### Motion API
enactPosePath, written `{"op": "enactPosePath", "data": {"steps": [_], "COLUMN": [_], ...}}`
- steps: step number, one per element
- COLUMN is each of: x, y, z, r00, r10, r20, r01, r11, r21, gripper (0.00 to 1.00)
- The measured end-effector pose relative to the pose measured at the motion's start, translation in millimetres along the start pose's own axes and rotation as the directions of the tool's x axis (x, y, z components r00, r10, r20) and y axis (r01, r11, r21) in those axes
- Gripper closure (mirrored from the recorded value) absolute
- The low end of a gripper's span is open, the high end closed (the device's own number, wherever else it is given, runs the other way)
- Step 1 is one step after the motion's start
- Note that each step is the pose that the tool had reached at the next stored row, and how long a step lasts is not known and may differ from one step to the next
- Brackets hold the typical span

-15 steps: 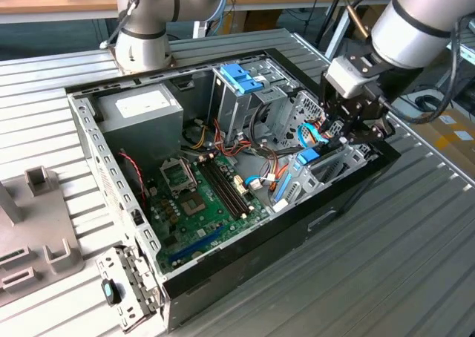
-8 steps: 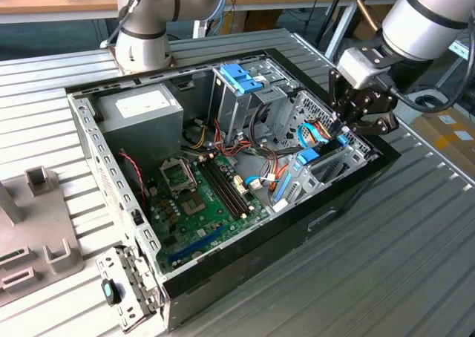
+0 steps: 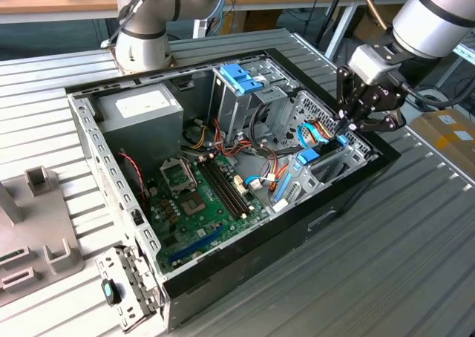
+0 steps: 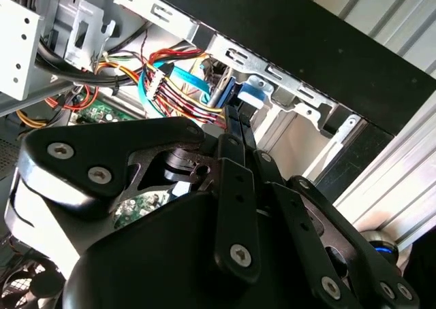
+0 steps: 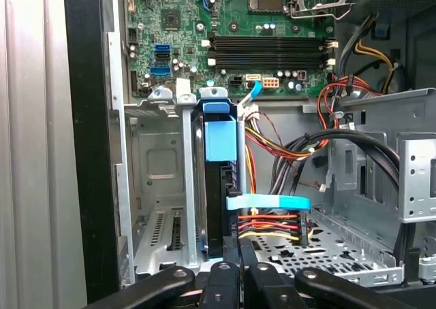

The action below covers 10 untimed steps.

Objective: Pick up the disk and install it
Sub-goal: 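Insert the second disk wire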

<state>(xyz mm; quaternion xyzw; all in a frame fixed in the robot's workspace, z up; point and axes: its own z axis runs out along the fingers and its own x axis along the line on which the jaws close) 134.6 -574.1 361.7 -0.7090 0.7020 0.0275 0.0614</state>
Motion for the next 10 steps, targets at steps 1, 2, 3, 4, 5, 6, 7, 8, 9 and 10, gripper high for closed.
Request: {"op": "enactPosePath", "data": {"steps": [1, 2, 3, 4, 5, 6, 7, 8, 9, 10], "x": [0.0, 0.0, 0.0, 0.0, 0.0, 0.0, 0.0, 0.0, 0.0, 0.0], "y": [-0.3, -0.6, -0.9, -1.1, -1.3, -1.5, -1.9, -2.2, -2.3, -2.6], "z": [0.0, 0.0, 0.1, 0.0, 0.1, 0.1, 0.1, 0.1, 0.1, 0.1], "r00": [1.0000, 1.0000, 1.0000, 1.0000, 1.0000, 1.0000, 1.0000, 1.0000, 1.0000, 1.0000], "r10": [0.000, 0.000, 0.000, 0.000, 0.000, 0.000, 0.000, 0.000, 0.000, 0.000], "r20": [0.0001, 0.0000, 0.0001, 0.0000, 0.0000, 0.0000, 0.0000, 0.0001, 0.0001, 0.0001], "r01": [0.000, 0.000, 0.000, 0.000, 0.000, 0.000, 0.000, 0.000, 0.000, 0.000], "r11": [1.0000, 1.0000, 1.0000, 1.0000, 1.0000, 1.0000, 1.0000, 1.0000, 1.0000, 1.0000], "r21": [0.0000, 0.0000, 0.0000, 0.0000, 0.0000, 0.0000, 0.0000, 0.0000, 0.0000, 0.0000], "gripper": [0.85, 0.85, 0.85, 0.85, 0.85, 0.85, 0.85, 0.85, 0.85, 0.85]}}
